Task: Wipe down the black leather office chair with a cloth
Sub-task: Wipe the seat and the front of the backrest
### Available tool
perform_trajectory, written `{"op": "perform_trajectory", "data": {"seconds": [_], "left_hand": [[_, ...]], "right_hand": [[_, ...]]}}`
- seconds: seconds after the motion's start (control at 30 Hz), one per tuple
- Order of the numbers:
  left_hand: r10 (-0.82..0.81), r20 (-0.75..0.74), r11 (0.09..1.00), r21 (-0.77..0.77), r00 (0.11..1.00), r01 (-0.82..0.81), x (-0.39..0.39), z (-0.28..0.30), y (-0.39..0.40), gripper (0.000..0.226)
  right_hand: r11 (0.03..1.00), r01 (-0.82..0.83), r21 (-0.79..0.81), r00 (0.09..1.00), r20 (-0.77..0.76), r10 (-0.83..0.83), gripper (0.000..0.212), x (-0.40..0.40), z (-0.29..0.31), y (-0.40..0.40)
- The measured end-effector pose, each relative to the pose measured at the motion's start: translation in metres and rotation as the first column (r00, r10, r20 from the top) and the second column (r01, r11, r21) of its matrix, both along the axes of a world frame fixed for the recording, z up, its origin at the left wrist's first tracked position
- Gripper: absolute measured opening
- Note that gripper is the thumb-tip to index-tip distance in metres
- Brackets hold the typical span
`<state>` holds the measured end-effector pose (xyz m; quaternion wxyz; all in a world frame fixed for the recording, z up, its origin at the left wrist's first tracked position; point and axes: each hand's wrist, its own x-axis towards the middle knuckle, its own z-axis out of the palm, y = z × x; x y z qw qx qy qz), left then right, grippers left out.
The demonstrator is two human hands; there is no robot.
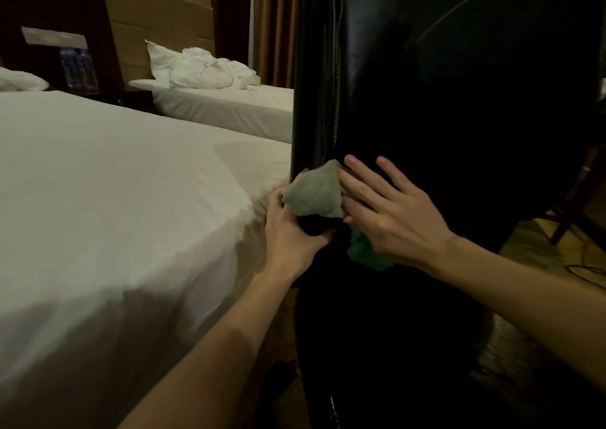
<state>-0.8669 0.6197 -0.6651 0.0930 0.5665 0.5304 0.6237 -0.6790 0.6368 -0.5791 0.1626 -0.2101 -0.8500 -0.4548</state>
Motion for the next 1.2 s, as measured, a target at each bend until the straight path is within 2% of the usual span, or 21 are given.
{"op": "perform_trajectory", "data": {"seconds": [0.07,0.17,0.27,0.47,0.57,0.63,0.77,0.83,0.93,1.03,1.2], "left_hand": [[0.035,-0.019,0.999,-0.004,0.999,-0.035,0.001,0.003,0.001,0.080],[0.044,-0.116,0.997,-0.063,0.992,-0.051,0.001,0.011,-0.002,0.089],[-0.019,-0.099,0.995,-0.097,0.995,0.009,-0.001,0.017,-0.005,0.100],[-0.054,-0.091,0.993,-0.108,0.994,0.044,-0.005,0.018,-0.005,0.102],[-0.071,-0.079,0.994,-0.086,0.994,0.064,-0.006,0.017,-0.006,0.101],[-0.064,-0.082,0.994,-0.090,0.995,0.057,-0.005,0.017,-0.006,0.100],[-0.020,-0.092,0.996,-0.085,0.996,0.012,-0.003,0.013,-0.002,0.099],[-0.010,-0.096,0.997,-0.080,0.995,0.003,-0.002,0.011,0.000,0.100],[-0.038,-0.100,0.997,-0.064,0.994,0.032,-0.002,0.012,0.002,0.099],[-0.041,-0.110,0.997,-0.072,0.993,0.033,-0.004,0.012,0.003,0.100],[-0.130,-0.065,0.988,-0.092,0.989,0.124,-0.010,0.011,0.003,0.097]], "right_hand": [[0.999,0.033,0.001,0.999,-0.034,-0.033,0.044,-0.002,0.009,-0.001],[0.995,0.094,-0.024,0.989,-0.114,-0.096,0.043,-0.011,0.022,-0.005],[0.987,0.147,-0.060,0.950,-0.268,-0.158,0.046,-0.029,0.049,-0.004],[0.966,0.169,-0.194,0.839,-0.486,-0.244,0.050,-0.067,0.135,0.011],[0.974,0.126,-0.189,0.809,-0.549,-0.211,0.049,-0.080,0.133,0.011],[0.983,0.110,-0.150,0.817,-0.549,-0.176,0.048,-0.076,0.110,0.003],[0.978,0.132,-0.163,0.890,-0.416,-0.190,0.050,-0.053,0.053,-0.015],[0.974,0.154,-0.164,0.905,-0.371,-0.205,0.053,-0.044,0.048,-0.014],[0.969,0.193,-0.155,0.896,-0.374,-0.238,0.052,-0.049,0.077,-0.003],[0.965,0.193,-0.177,0.856,-0.450,-0.254,0.054,-0.065,0.123,0.008],[0.957,0.231,-0.174,0.819,-0.496,-0.288,0.057,-0.092,0.199,0.037]]}}
